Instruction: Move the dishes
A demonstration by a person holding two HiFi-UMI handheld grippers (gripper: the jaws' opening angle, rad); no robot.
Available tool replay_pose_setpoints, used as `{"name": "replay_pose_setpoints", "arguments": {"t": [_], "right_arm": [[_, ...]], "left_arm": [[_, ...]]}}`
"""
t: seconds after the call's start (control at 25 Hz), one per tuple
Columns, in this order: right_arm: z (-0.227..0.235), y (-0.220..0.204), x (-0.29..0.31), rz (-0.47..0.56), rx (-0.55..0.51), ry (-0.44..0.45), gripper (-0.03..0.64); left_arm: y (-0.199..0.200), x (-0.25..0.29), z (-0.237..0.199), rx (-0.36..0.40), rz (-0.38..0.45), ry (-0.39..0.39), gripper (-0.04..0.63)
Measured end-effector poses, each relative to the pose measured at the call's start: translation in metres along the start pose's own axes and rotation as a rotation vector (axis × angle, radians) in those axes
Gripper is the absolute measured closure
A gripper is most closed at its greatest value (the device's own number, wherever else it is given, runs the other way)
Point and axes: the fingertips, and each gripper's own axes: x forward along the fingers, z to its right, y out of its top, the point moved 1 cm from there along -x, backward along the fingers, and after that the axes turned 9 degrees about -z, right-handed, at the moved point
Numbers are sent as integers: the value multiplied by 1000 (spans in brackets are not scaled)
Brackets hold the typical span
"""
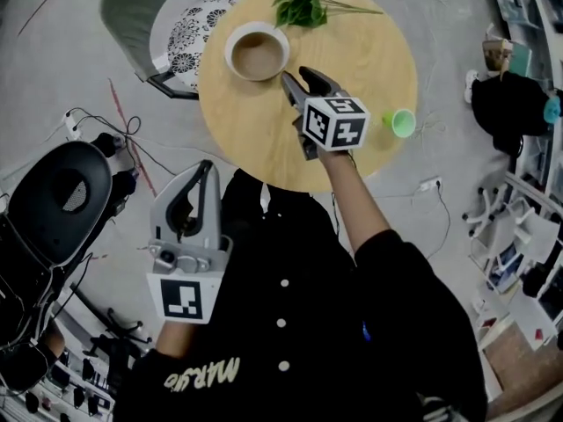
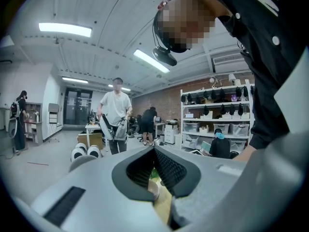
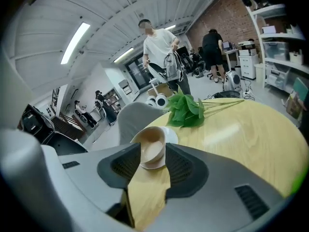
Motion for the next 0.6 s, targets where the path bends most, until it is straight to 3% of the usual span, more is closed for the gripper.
{"name": "replay_pose_setpoints", "arguments": {"t": [0.6], "right_arm": [[11,-4,58,-93,126,-83,526]], "left_arm": [[-39,-4,-19,-69,-57,52,592]]}}
